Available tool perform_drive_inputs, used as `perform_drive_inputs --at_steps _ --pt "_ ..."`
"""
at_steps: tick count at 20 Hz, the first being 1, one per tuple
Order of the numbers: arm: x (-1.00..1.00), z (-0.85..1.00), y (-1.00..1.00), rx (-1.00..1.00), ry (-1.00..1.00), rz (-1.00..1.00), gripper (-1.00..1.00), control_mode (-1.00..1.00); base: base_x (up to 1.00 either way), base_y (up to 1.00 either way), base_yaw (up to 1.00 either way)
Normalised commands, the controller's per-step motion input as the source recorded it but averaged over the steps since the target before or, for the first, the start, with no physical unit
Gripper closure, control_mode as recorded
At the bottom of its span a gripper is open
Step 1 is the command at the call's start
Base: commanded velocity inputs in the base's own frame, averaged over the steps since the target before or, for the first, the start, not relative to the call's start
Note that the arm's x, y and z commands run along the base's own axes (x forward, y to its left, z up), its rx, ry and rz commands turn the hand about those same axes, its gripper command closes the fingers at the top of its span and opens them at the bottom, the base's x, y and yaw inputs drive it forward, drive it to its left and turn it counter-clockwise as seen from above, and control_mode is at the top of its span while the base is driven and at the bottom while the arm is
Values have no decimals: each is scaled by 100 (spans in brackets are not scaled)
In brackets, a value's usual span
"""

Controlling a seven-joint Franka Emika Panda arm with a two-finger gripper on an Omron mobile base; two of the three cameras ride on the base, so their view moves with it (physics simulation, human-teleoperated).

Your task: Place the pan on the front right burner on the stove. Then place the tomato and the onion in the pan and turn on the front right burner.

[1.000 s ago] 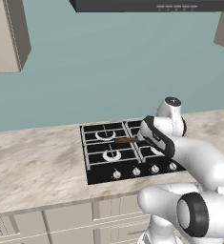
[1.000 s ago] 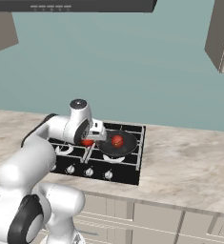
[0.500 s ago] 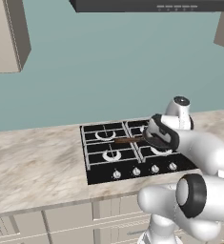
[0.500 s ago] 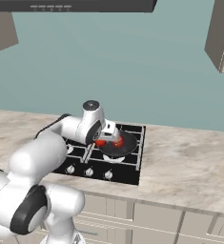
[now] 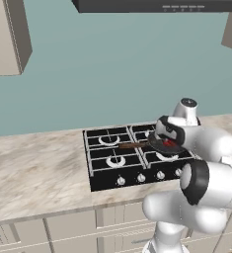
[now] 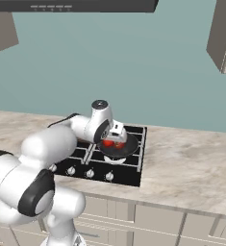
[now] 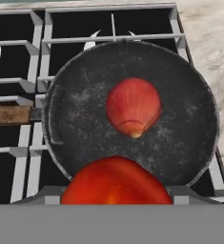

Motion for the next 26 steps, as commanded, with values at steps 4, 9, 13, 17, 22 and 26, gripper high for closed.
perform_drive_inputs --at_steps 4,9,13,17,22,26 --pt "11 -32 0 0 8 -4 100 -100 0 0 0" --pt "17 -30 0 0 7 -2 100 -100 0 0 0" --pt "18 -26 0 0 4 0 100 -100 0 0 0" --pt "9 -20 0 0 1 0 100 -100 0 0 0" --pt "0 -15 0 0 0 0 100 -100 0 0 0" --pt "0 -10 0 0 0 0 -100 -100 0 0 0"
